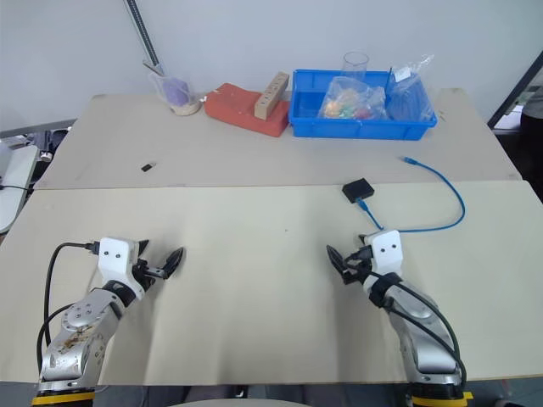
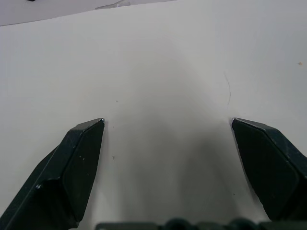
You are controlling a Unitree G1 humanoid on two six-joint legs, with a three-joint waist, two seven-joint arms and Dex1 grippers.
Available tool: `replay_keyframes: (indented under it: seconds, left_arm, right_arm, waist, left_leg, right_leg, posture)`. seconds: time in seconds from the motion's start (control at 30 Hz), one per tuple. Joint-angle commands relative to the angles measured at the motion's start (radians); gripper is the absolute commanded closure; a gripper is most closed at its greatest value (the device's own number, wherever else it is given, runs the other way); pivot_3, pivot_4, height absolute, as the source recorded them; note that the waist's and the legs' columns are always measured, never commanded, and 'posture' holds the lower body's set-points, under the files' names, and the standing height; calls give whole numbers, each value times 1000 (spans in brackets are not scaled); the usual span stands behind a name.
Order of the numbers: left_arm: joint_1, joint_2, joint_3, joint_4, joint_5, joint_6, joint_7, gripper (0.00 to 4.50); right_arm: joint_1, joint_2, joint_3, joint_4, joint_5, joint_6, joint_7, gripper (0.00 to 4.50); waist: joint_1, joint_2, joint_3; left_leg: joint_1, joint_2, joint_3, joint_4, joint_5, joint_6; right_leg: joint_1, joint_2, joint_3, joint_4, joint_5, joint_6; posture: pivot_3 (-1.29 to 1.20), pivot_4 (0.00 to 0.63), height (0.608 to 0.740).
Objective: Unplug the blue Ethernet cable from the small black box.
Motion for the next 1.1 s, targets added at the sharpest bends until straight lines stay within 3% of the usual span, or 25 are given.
replay_keyframes:
  seconds: [0.03,0.27,0.53,0.73,1.0,1.1]
  left_arm:
    - [-11,17,13,-40,-18,-1,-24,20]
    - [-237,200,-132,-218,-232,152,-378,20]
    - [-540,301,-280,-175,-300,203,-649,20]
    - [-618,315,-295,-124,-282,179,-721,20]
    - [-599,329,-271,-167,-299,197,-712,20]
    - [-588,334,-266,-172,-296,192,-709,0]
  right_arm:
    - [1,-12,-11,-13,-2,-41,14,0]
    - [-78,-149,-105,-75,77,98,66,0]
    - [-364,-264,-46,208,59,199,157,0]
    - [-511,-238,1,413,43,208,195,0]
    - [-566,-220,46,582,-49,89,189,0]
    - [-563,-218,49,605,-60,53,208,857]
  waist:
    - [0,0,0]
    - [16,0,0]
    - [-10,0,1]
    - [-8,0,1]
    - [-4,0,1]
    - [-5,0,1]
  left_leg:
    - [0,0,0,0,0,0]
    - [-2,-1,-1,2,0,0]
    - [0,0,1,0,0,0]
    - [-1,0,1,1,0,0]
    - [-2,-1,0,2,0,0]
    - [-2,-1,0,3,0,0]
  right_leg:
    - [0,0,0,0,0,0]
    - [0,0,-1,0,0,0]
    - [1,3,0,-1,0,0]
    - [1,3,0,-1,0,0]
    - [0,2,-1,-1,0,0]
    - [1,2,-1,0,0,0]
  posture:
    - [0,150,740]
    - [0,150,740]
    - [0,150,740]
    - [0,150,740]
    - [0,150,740]
    - [0,150,740]
